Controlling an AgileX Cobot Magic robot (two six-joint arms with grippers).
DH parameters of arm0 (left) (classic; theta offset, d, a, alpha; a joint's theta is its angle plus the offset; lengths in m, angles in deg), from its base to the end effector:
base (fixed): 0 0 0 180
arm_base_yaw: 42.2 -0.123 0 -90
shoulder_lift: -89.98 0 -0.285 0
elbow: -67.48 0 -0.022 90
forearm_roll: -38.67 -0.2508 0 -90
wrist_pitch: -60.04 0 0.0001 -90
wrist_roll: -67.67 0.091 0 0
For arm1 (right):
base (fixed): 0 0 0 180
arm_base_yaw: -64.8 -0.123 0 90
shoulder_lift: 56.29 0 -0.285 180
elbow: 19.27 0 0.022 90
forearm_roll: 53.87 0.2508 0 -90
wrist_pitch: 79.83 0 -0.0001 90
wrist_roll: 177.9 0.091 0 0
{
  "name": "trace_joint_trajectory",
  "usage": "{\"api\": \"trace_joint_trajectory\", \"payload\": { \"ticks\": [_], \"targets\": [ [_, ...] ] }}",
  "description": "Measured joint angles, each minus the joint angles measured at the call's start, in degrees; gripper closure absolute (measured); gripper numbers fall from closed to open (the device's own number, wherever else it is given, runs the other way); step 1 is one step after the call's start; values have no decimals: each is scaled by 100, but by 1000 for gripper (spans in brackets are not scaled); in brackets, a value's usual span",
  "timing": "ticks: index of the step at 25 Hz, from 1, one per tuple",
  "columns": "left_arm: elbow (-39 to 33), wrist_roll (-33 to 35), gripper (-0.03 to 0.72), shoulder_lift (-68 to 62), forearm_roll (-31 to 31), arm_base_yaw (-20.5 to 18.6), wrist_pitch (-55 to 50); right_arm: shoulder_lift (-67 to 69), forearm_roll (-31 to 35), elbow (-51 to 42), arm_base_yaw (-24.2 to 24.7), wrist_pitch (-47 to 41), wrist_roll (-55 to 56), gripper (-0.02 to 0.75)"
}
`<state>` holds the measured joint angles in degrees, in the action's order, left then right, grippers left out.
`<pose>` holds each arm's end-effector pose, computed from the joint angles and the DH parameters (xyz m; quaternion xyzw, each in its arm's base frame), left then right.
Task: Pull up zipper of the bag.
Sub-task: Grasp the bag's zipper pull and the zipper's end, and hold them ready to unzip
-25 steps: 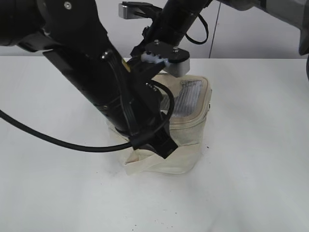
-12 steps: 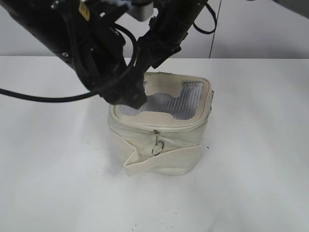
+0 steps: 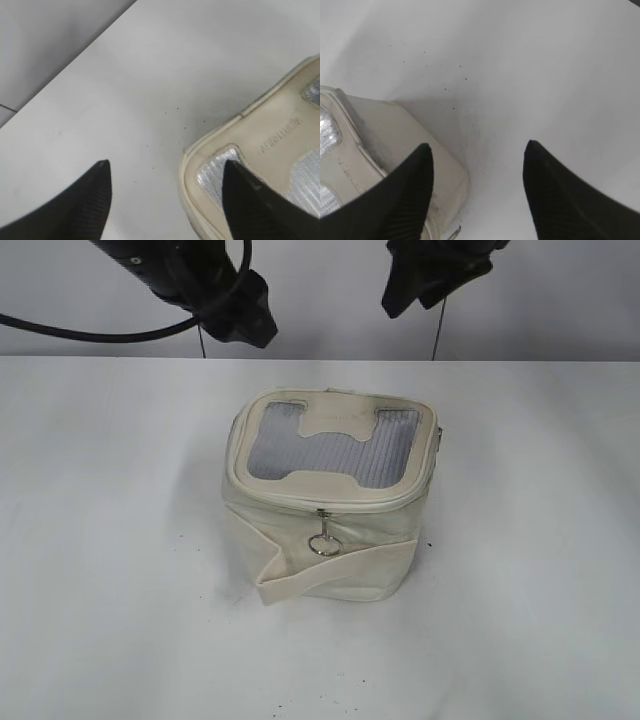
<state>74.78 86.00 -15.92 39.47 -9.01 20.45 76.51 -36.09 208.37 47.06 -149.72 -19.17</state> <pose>0.3259 -0.2141 0.3135 0.4029 0.8428 -0.0522 0.3530 0.4489 0.1710 0.2967 -0.3027 0.9162 0.1465 0.2180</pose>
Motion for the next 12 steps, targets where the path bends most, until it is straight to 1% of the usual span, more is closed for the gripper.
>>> {"api": "trace_joint_trajectory", "payload": {
  "ticks": [2,4,6,12],
  "targets": [
    [252,130,161,-318,9,-17,35,-214,0,-365,146,11,23,290],
    [533,285,161,-677,144,-17,35,-457,-12,-805,270,11,23,293],
    [828,467,160,-1013,445,-17,8,-744,-19,-1338,363,11,18,293],
    [2026,1200,160,-1954,1701,-17,-483,-1452,-29,-2810,587,17,-162,294]
  ]
}}
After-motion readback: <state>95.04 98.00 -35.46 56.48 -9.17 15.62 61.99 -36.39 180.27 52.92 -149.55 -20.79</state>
